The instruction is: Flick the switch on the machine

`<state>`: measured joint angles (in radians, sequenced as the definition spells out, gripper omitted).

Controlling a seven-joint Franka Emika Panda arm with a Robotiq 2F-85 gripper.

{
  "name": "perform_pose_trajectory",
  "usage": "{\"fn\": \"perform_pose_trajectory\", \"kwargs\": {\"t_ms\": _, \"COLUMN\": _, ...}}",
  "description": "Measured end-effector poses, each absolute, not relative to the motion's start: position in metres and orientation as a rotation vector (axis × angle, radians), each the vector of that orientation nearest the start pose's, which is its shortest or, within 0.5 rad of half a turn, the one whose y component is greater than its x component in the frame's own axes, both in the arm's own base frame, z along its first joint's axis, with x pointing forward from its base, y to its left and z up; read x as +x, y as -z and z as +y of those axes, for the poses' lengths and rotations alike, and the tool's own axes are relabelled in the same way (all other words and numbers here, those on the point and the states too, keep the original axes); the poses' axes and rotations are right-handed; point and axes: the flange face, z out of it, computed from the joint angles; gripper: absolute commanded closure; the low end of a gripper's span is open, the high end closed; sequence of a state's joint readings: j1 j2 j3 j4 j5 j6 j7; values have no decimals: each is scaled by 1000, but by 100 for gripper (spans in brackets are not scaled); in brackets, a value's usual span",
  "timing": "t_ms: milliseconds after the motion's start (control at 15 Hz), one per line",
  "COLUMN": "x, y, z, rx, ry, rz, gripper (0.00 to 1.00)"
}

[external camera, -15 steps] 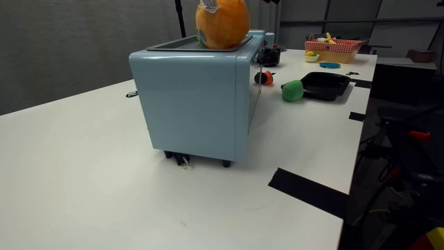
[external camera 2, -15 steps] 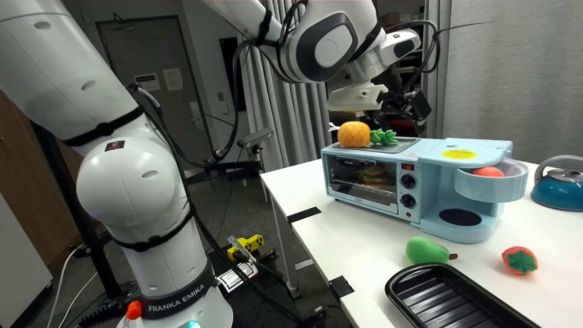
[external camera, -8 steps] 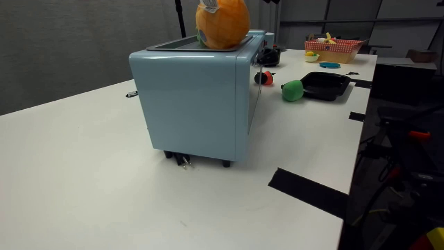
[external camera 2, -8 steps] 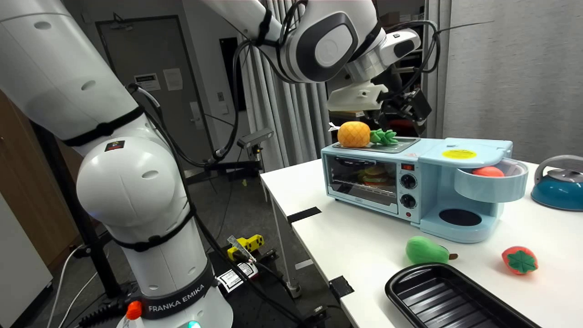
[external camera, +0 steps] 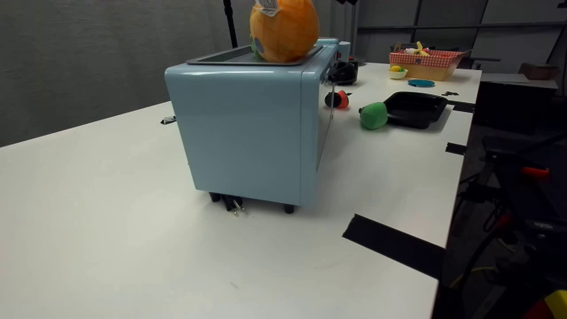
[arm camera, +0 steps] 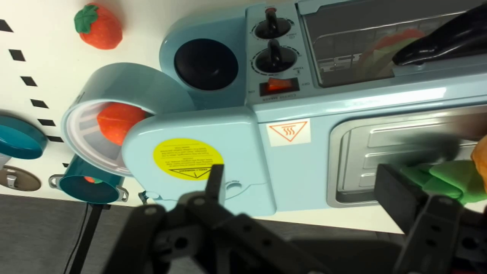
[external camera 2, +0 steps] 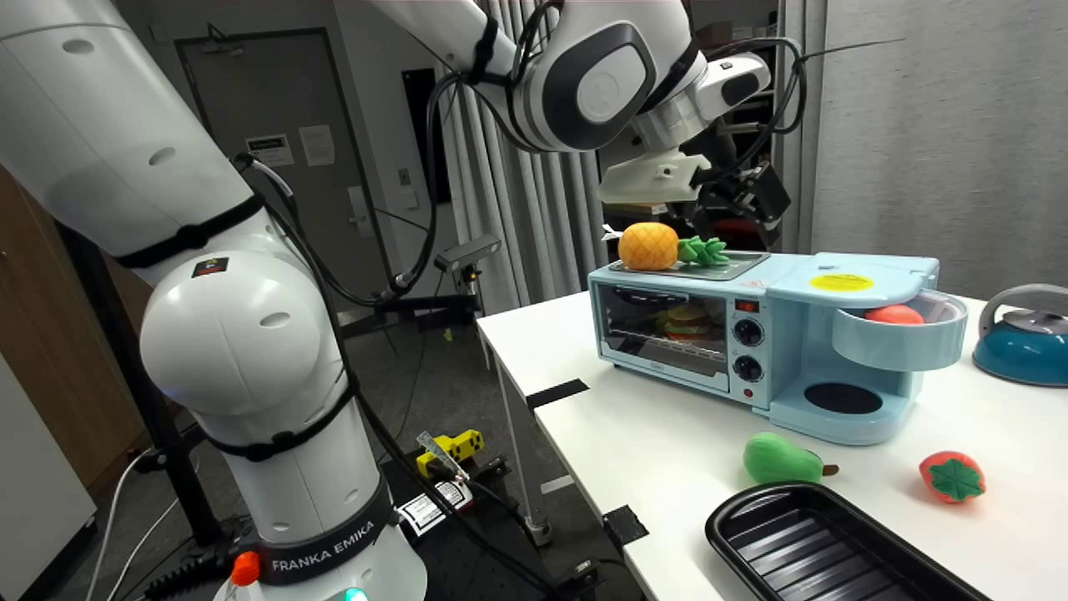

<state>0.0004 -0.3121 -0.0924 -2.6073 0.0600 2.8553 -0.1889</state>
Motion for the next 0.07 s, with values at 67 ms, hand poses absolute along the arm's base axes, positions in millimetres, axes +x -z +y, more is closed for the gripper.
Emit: {"fn": "perform_pose_trajectory", "kwargs": {"t_ms": 67, "x": 453, "y": -422, "z": -46, "rx": -3035, "ry": 874, "rz": -62, "gripper": 0}}
